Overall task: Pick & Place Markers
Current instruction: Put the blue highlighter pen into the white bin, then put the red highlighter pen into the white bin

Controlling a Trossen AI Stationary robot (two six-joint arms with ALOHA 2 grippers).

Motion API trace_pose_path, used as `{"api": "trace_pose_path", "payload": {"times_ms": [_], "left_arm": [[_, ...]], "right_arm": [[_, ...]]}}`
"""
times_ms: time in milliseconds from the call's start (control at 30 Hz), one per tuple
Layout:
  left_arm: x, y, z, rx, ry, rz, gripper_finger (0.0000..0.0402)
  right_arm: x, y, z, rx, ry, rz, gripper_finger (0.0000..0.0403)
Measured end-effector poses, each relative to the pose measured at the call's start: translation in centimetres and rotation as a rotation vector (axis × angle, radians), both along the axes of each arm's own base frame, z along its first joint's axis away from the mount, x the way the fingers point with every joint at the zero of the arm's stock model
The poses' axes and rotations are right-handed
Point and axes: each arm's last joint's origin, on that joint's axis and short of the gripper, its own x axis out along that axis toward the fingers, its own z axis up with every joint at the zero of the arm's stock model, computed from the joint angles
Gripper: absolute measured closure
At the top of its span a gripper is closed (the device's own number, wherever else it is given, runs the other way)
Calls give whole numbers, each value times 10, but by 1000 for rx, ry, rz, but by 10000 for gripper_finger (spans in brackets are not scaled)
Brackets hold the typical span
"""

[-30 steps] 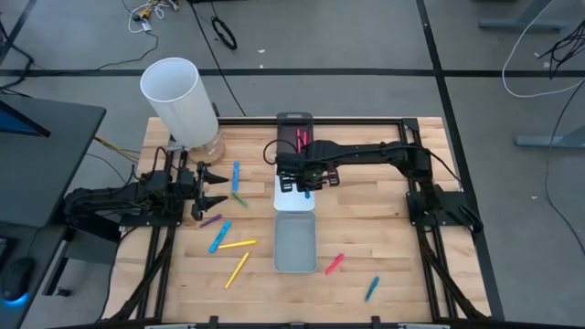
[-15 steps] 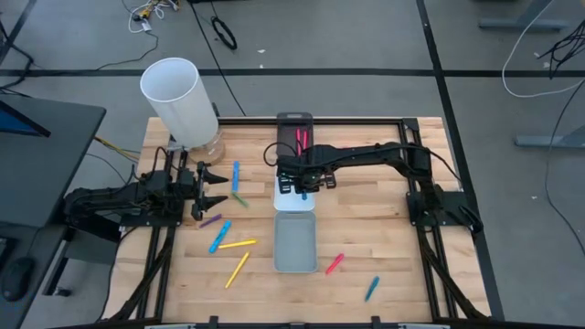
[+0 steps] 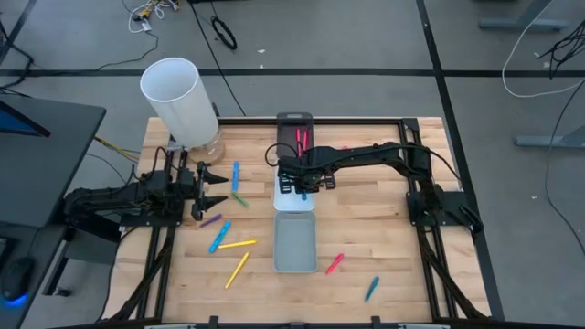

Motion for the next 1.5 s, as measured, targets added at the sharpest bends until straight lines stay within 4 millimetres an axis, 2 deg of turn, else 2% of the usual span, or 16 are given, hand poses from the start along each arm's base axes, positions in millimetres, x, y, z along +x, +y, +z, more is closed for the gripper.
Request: {"api": "trace_pose_path", "payload": {"times_ms": [167, 500, 733, 1000, 1500], "left_arm": [[0, 0, 0, 0, 1, 0, 113], [0, 0, 0, 0, 1, 0, 113], [0, 0, 0, 0, 0, 0, 113], [0, 0, 0, 0, 1, 0, 113], [0, 0, 0, 0, 1, 0, 113]], "right_arm": [[0, 1, 0, 25, -2, -15, 343], [0, 0, 0, 33, -4, 7, 270], [0, 0, 0, 31, -5, 14, 239], [1, 0, 2, 19, -10, 72, 235], [16, -6, 47, -52, -132, 262, 246]]}}
